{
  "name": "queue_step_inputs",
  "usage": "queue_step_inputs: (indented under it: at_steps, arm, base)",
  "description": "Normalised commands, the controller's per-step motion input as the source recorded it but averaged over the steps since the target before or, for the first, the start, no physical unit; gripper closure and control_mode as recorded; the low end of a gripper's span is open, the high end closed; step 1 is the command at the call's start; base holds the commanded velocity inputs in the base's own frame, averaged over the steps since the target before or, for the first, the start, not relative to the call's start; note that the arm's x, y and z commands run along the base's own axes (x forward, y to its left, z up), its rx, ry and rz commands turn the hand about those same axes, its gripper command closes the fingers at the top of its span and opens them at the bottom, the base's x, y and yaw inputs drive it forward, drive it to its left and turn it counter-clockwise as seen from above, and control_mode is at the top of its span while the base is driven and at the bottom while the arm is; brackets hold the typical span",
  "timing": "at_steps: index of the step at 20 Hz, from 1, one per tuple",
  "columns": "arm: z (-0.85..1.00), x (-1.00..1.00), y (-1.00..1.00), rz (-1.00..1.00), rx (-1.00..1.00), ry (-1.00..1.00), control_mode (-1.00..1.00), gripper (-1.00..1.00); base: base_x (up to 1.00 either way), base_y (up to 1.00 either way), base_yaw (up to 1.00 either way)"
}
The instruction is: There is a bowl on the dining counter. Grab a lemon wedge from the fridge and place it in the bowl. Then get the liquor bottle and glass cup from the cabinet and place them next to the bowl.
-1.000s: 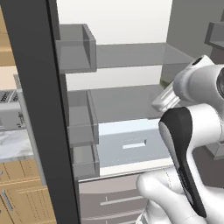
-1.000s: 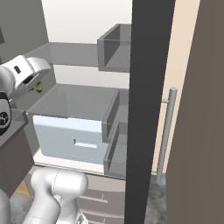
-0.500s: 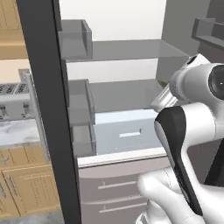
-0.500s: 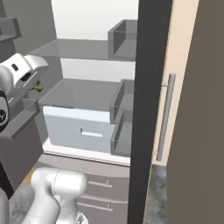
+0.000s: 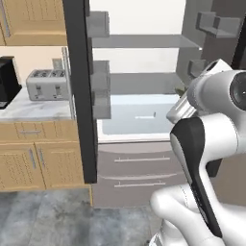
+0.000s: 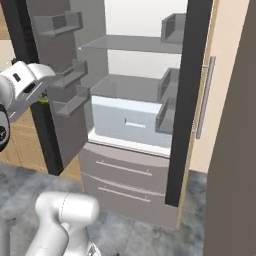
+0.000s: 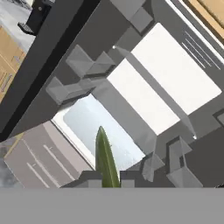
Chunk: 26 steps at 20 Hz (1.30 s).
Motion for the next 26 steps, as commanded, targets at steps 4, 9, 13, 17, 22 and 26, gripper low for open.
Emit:
queue_step_inputs:
  at_steps: [4, 9, 13, 17, 22, 26]
  arm:
    - [0.00, 0.00, 0.00, 0.00, 0.00, 0.00, 1.00, 1.00]
    - [0.00, 0.00, 0.00, 0.00, 0.00, 0.00, 1.00, 1.00]
    - [0.00, 0.00, 0.00, 0.00, 0.00, 0.00, 1.00, 1.00]
    - [0.00, 0.00, 0.00, 0.00, 0.00, 0.00, 1.00, 1.00]
    - [0.00, 0.00, 0.00, 0.00, 0.00, 0.00, 1.00, 1.00]
    - [0.00, 0.00, 0.00, 0.00, 0.00, 0.00, 1.00, 1.00]
  base:
    - [-0.70, -0.21, 0.61]
    - [-0.58, -0.10, 0.64]
    - [-0.53, -0.02, 0.63]
    - [-0.47, 0.00, 0.63]
    - [-0.37, 0.00, 0.63]
    - [-0.31, 0.00, 0.63]
